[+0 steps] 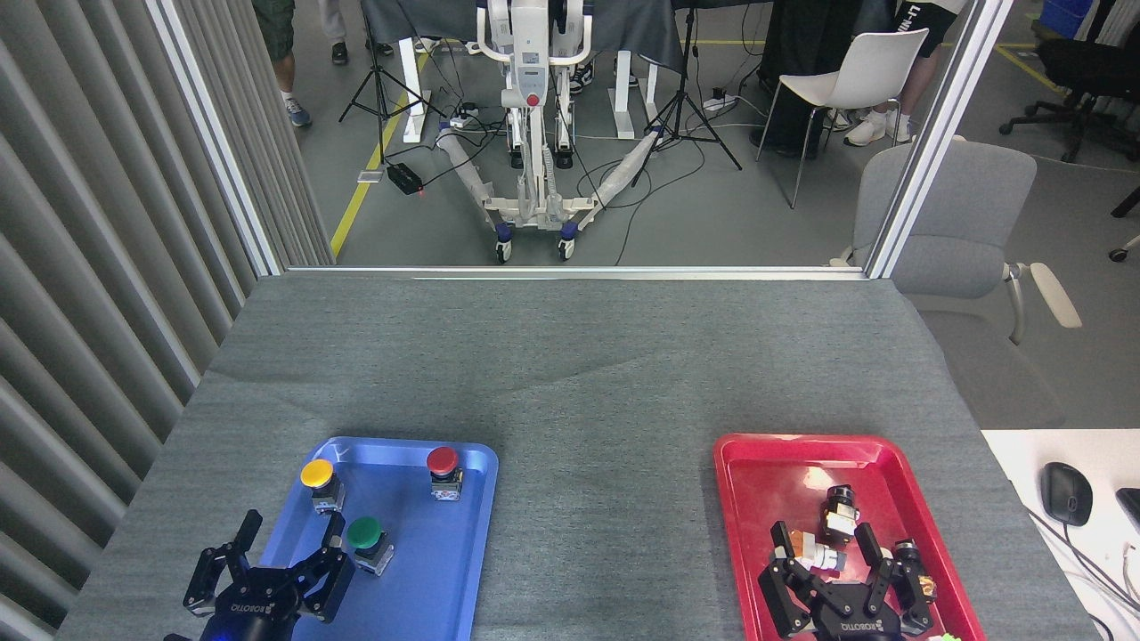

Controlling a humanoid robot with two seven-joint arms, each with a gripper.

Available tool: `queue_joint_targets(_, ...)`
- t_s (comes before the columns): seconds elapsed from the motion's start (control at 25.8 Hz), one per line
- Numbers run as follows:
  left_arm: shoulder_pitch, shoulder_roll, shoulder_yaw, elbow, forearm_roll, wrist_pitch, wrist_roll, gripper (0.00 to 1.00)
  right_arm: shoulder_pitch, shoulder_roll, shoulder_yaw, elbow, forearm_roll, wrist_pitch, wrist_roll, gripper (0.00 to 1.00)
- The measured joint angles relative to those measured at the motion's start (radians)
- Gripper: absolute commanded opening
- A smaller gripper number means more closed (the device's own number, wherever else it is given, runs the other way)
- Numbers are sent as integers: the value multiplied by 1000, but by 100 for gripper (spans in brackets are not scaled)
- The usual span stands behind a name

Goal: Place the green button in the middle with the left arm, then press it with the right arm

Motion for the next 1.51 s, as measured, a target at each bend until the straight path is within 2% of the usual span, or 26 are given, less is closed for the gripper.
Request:
queue_joint_targets(0.31, -1, 1, -1, -1, -8, 19, 2, 100, 1, 2, -1, 0, 3, 41, 1, 100)
queue_joint_targets(0.58, -4, 3, -3, 2, -10, 14, 14, 100, 1, 1, 0, 0, 62, 78, 2, 100)
queue_joint_targets(0.97, -6, 3, -9, 10, -13, 9, 21, 100, 11, 2, 0, 1, 73, 80, 6, 100)
queue_joint_targets(1.51, -29, 3, -40, 144, -38, -17, 21, 98, 13, 11, 0, 7, 75, 76, -2, 100)
